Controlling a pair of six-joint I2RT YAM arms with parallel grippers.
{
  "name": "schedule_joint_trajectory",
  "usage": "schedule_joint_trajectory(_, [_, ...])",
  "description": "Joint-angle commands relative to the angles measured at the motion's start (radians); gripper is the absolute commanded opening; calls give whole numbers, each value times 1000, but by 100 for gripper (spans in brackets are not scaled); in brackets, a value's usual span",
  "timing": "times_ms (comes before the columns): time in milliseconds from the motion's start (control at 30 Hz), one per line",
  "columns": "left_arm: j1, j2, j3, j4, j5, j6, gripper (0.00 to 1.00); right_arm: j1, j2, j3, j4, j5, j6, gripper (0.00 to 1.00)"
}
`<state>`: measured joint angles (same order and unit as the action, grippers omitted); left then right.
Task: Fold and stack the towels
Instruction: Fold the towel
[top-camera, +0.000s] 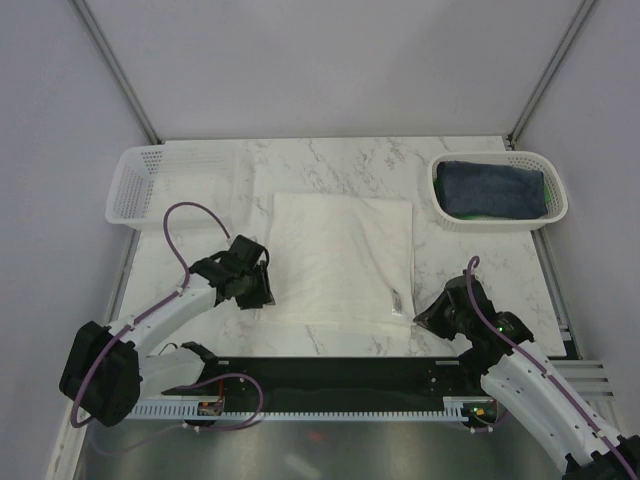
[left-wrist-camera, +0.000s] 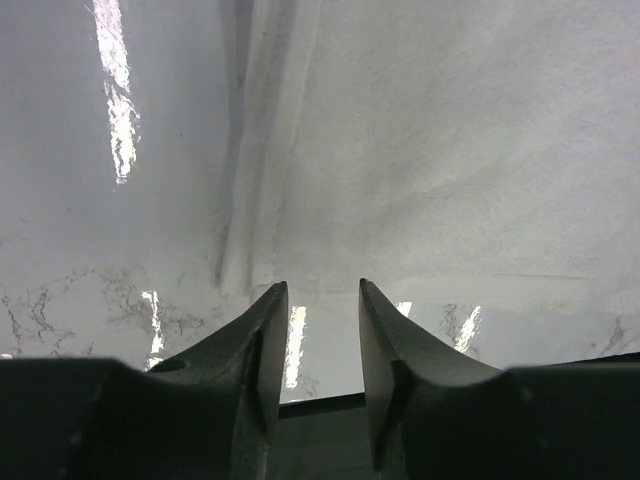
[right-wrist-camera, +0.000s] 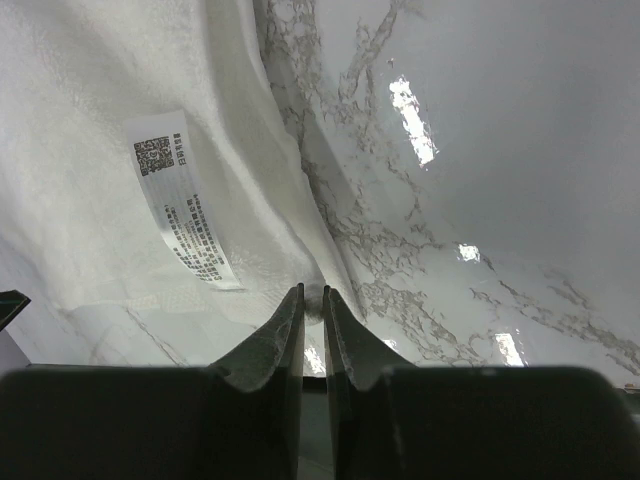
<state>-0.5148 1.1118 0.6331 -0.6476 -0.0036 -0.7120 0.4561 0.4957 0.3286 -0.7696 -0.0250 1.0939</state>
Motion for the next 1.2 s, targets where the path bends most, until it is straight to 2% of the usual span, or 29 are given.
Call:
schedule_joint_trajectory(0, [-19, 48, 1, 23, -19, 6, 44, 4, 17, 50, -3, 17, -14, 19])
schedule_joint_trajectory(233, [-50, 92, -27, 20, -114, -23, 48, 4, -12, 36, -13, 17, -14, 19])
schedule_joint_trajectory(300, [-53, 108, -27, 25, -128, -21, 46, 4, -23, 27, -13, 19, -11, 19])
schedule_joint_trajectory(333, [-54, 112, -26, 28, -134, -20, 42, 4, -26, 26, -13, 19, -12, 19])
schedule_joint_trajectory(367, [-54, 120, -27, 29, -141, -17, 31, 4, -29, 21, -13, 17, -11, 19])
schedule_joint_trajectory(567, [-56, 135, -24, 31, -144, -12, 2, 4, -28, 23, -16, 19, -16, 16])
schedule_joint_trajectory(700, [-56, 120, -3, -1, -159, -20, 2, 3, -25, 23, -16, 42, -17, 9])
schedule_joint_trajectory(733, [-56, 109, 22, -35, -170, -30, 2, 4, -26, 23, -16, 42, -17, 3])
schedule_joint_trajectory(767, [-56, 86, 34, -53, -183, -40, 2, 4, -25, 21, -19, 43, -16, 0])
schedule_joint_trajectory(900, [-51, 48, 44, -96, -271, -95, 2, 3, -22, 10, -22, 37, -19, 0])
schedule_joint_trajectory(1033, [-48, 74, 17, -103, -268, -115, 2, 3, -29, 0, -25, 30, -23, 0])
schedule_joint_trajectory(1167, [-48, 51, 7, -121, -338, -148, 2, 4, -37, -22, -25, 27, -28, 0])
